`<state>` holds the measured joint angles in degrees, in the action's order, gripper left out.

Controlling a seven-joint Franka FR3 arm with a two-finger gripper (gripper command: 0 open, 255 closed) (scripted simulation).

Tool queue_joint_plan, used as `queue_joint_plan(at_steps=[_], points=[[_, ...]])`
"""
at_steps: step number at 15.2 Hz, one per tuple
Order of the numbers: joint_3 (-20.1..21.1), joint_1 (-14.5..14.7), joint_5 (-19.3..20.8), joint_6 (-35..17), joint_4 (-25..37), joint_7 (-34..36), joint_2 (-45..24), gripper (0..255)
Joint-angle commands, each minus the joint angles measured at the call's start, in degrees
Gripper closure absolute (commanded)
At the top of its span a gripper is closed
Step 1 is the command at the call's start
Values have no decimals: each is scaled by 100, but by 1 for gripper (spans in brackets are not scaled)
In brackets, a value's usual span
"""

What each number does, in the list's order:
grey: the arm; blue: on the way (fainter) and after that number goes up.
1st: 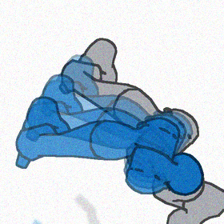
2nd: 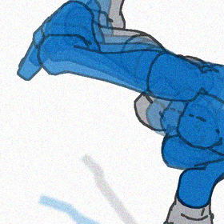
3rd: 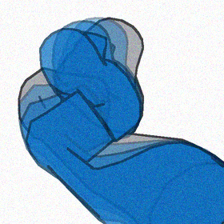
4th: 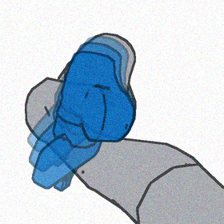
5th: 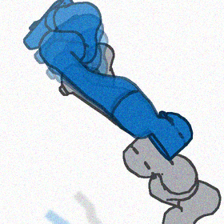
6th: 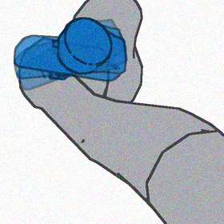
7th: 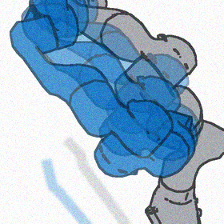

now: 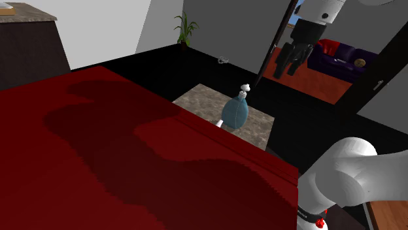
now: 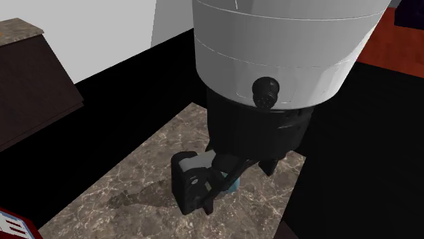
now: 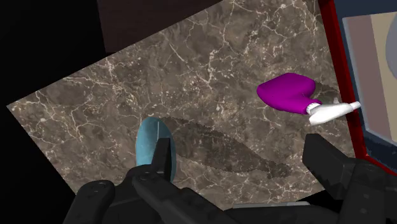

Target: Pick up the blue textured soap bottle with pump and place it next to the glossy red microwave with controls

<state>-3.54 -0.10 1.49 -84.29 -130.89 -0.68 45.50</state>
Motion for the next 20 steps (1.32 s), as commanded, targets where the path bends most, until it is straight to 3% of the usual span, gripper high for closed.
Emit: queue_joint_plan(at_steps=[1, 7, 13, 17, 20], points=[[0, 0, 0, 0, 0, 0, 0, 0], [-854, -1, 88, -1317, -874, -937, -51, 0], [-1797, 133, -12, -2670, -1366, -1993, -609, 0], [-2501, 407, -316, -3535, -1455, -2840, -1255, 0], [-3095, 768, -761, -4108, -1386, -3609, -1866, 0]])
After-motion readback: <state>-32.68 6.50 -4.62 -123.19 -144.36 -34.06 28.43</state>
